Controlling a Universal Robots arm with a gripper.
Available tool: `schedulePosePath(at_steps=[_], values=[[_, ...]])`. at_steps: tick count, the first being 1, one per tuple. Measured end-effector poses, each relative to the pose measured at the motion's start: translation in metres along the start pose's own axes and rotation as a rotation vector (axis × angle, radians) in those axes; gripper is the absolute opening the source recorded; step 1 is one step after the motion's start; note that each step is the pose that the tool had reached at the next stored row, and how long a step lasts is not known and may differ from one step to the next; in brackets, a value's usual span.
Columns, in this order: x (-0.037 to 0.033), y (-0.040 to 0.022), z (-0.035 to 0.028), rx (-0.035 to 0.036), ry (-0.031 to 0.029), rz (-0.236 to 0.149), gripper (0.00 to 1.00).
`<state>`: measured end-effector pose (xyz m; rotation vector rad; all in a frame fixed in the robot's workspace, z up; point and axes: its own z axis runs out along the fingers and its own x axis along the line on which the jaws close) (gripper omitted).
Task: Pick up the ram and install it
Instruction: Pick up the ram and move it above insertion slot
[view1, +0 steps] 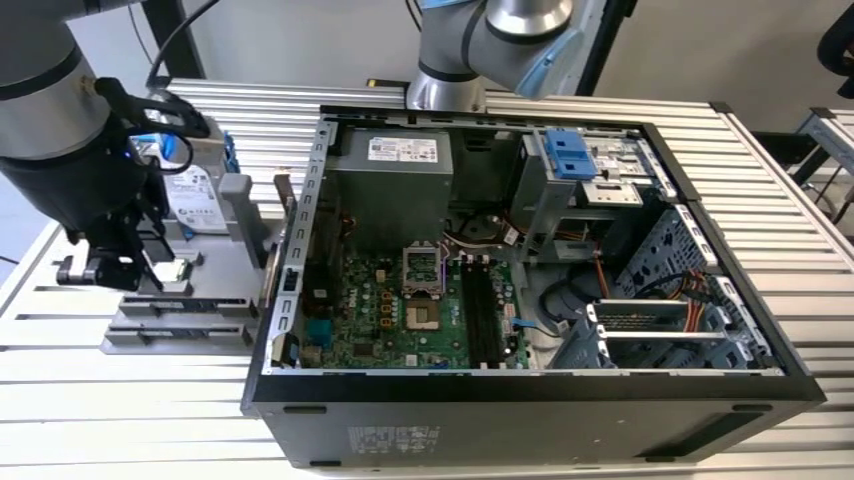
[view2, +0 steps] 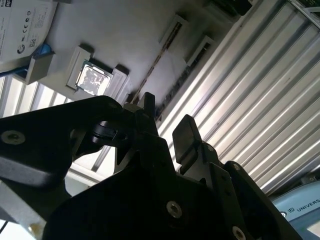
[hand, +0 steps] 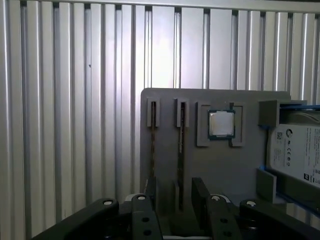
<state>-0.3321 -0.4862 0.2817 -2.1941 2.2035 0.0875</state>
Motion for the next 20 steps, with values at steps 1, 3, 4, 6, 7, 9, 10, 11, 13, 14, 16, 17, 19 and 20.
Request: schedulePosePath(at_steps=[1, 3, 4, 6, 7, 9, 10, 11, 13, 14, 16, 17, 19, 20], values=[[0.0, 0.0, 0.0015, 0.0, 0.0, 0.0, 1.0], [0.0001, -0.0001, 0.0043, 0.0001, -0.0001, 0.0, 1.0], [0.0001, -0.0001, 0.0055, 0.0, 0.0, 0.0, 1.0], [0.0002, -0.0001, 0.0072, 0.0, 0.0, 0.0, 1.0], [0.0002, -0.0001, 0.008, 0.0, -0.0001, 0.0, 1.0], [0.0003, -0.0002, 0.01, 0.0, 0.0, 0.0, 1.0], [0.0004, -0.0002, 0.0111, 0.0, 0.0, 0.0, 1.0], [0.0004, -0.0002, 0.012, 0.0001, 0.0, 0.0, 1.0], [0.0005, -0.0002, 0.0132, 0.0001, -0.0001, 0.0, 1.0], [0.0007, -0.0003, 0.0179, 0.0001, 0.0, 0.001, 1.0], [0.0009, -0.0004, 0.0211, 0.0, 0.0, 0.001, 1.0], [0.001, -0.0004, 0.0221, 0.0, 0.0001, 0.001, 1.0], [0.001, -0.0004, 0.0232, -0.001, 0.0024, 0.001, 1.0], [0.0011, -0.0004, 0.0238, -0.001, 0.0025, 0.001, 1.0]])
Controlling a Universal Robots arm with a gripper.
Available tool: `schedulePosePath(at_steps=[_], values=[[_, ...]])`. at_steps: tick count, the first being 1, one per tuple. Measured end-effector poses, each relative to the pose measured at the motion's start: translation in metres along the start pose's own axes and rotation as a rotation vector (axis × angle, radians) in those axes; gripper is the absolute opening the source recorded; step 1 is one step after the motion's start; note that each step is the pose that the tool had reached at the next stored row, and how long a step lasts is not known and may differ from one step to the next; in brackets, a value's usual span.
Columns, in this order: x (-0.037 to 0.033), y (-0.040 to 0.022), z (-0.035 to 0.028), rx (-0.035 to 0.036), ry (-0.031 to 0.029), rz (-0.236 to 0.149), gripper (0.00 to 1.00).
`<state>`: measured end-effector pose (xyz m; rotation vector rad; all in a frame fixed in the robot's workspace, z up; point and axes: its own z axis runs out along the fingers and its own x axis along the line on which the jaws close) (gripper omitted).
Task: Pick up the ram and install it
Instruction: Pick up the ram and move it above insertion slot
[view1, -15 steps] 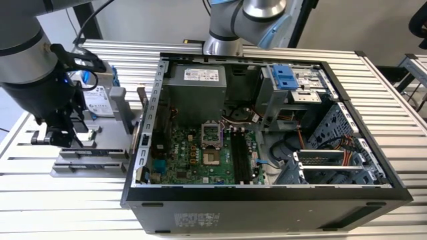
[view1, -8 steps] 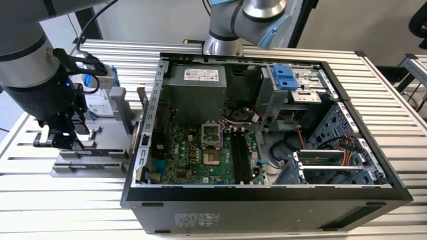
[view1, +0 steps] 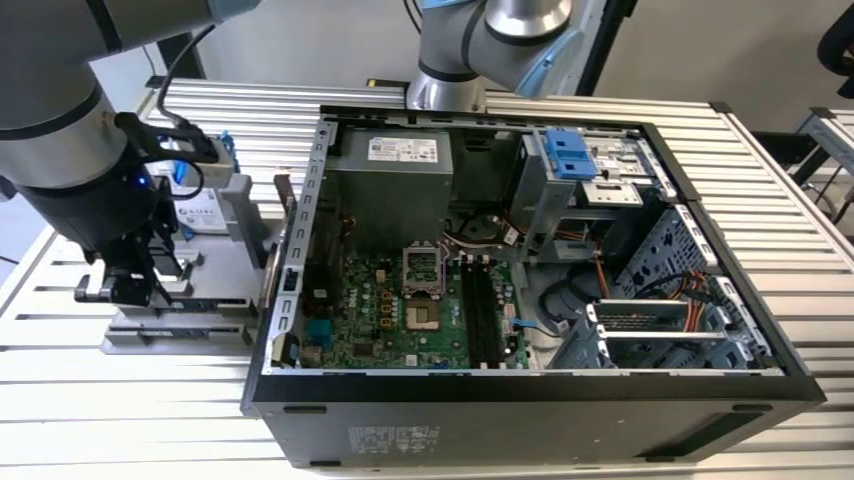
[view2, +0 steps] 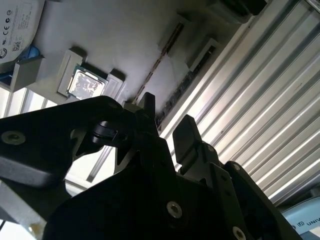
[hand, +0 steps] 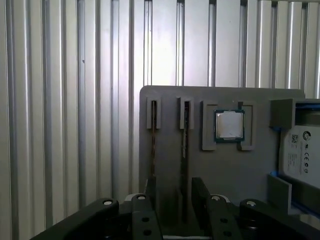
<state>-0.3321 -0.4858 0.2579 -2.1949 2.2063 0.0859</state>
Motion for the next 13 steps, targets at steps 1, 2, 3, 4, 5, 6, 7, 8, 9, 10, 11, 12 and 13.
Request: schedulePosePath(at_steps=[1, 2, 3, 4, 5, 6, 7, 8, 9, 10, 11, 12, 13], values=[[0.0, 0.0, 0.0007, 0.0001, 0.0001, 0.0, 1.0], [0.0001, 0.0, 0.0013, 0.0, 0.0003, 0.0, 1.0], [0.0002, 0.0, 0.0023, 0.0, 0.0004, 0.0, 1.0], [0.0002, -0.0001, 0.0035, 0.0, 0.0004, 0.0, 1.0], [0.0003, 0.0, 0.0048, 0.0, 0.0004, 0.0, 1.0], [0.0003, 0.0002, 0.0059, 0.0001, 0.0004, 0.0, 1.0], [0.0004, 0.0004, 0.0071, 0.0002, 0.0004, 0.001, 1.0], [0.0005, 0.0007, 0.0081, 0.0002, 0.0005, 0.002, 1.0], [0.0005, 0.001, 0.0093, 0.0003, 0.0007, 0.004, 1.0], [0.0006, 0.0013, 0.0104, 0.0004, 0.0009, 0.006, 1.0], [0.0007, 0.0015, 0.0116, 0.0005, 0.0011, 0.007, 1.0], [0.0008, 0.0015, 0.0127, 0.0005, 0.0013, 0.008, 1.0], [0.001, 0.0015, 0.014, 0.0006, 0.0013, 0.008, 1.0]])
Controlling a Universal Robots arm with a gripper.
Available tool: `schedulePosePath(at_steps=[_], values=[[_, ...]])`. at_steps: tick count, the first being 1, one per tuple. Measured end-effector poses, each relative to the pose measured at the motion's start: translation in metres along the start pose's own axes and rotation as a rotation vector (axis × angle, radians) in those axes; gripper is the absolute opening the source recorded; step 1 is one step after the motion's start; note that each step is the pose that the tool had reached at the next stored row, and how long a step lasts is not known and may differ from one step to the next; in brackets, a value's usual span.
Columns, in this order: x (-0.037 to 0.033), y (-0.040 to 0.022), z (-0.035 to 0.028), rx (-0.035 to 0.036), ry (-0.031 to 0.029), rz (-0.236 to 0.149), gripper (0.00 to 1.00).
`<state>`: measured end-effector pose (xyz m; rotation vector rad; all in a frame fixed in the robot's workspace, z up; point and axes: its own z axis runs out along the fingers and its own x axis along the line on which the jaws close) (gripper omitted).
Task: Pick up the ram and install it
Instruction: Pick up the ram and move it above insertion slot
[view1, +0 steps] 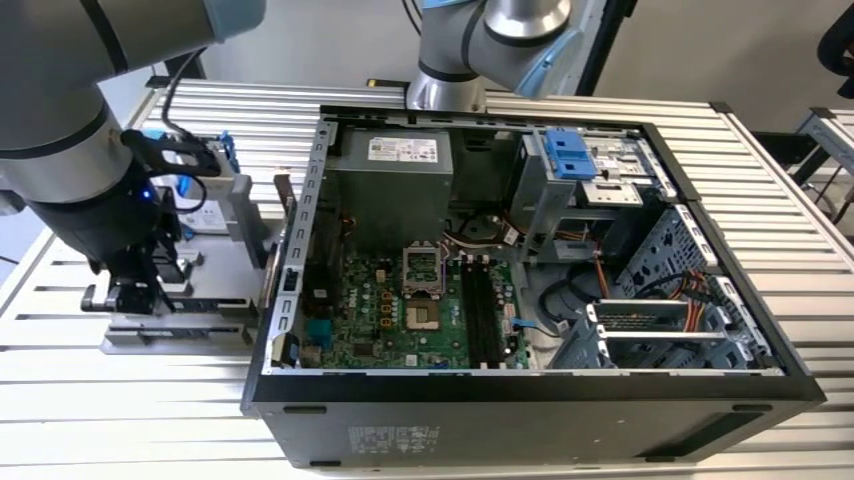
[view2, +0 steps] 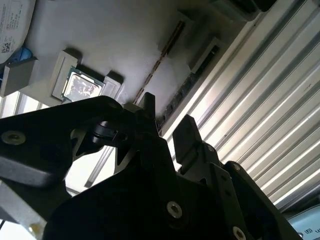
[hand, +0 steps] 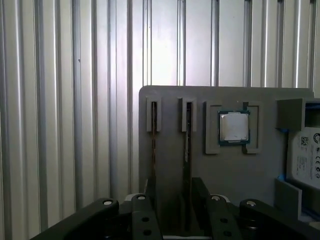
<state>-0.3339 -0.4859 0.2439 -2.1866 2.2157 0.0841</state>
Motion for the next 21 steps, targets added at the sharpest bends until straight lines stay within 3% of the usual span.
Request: schedulePosePath(at_steps=[21], values=[[0.0103, 0.0012, 0.0217, 0.0005, 0.0004, 0.008, 1.0]])
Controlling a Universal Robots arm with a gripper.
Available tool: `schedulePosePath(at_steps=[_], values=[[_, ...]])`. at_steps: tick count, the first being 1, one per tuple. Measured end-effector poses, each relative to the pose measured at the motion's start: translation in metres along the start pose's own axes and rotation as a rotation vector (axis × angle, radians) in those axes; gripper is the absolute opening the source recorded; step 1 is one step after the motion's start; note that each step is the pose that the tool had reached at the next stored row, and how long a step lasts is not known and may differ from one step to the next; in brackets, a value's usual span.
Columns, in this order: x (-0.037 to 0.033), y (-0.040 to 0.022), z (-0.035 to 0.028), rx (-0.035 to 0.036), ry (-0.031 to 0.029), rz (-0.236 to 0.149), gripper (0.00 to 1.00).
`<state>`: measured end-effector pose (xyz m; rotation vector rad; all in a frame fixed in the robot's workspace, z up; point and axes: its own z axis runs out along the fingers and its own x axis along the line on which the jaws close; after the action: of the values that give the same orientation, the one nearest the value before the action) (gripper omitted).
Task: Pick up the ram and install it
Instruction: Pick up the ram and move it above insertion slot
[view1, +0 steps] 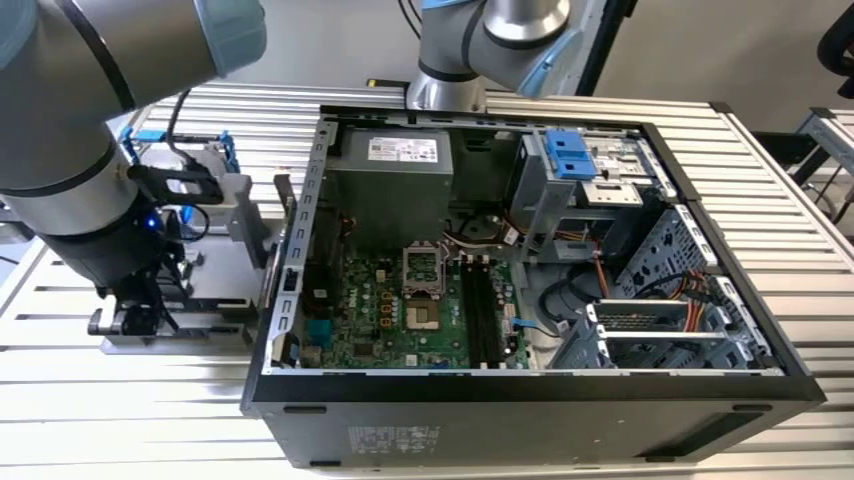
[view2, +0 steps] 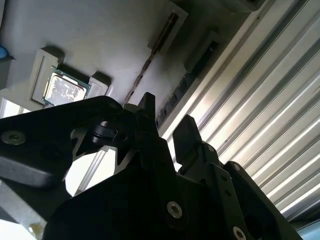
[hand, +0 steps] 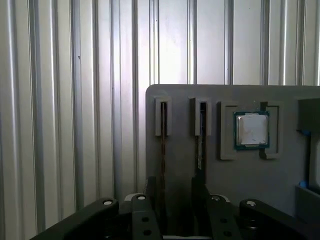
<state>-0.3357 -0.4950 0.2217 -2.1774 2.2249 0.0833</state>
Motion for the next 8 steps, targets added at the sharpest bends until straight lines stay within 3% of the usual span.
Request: schedulePosePath(at_steps=[8], values=[[0.0016, 0.0001, 0.0099, 0.0004, 0.0005, 0.007, 1.0]])
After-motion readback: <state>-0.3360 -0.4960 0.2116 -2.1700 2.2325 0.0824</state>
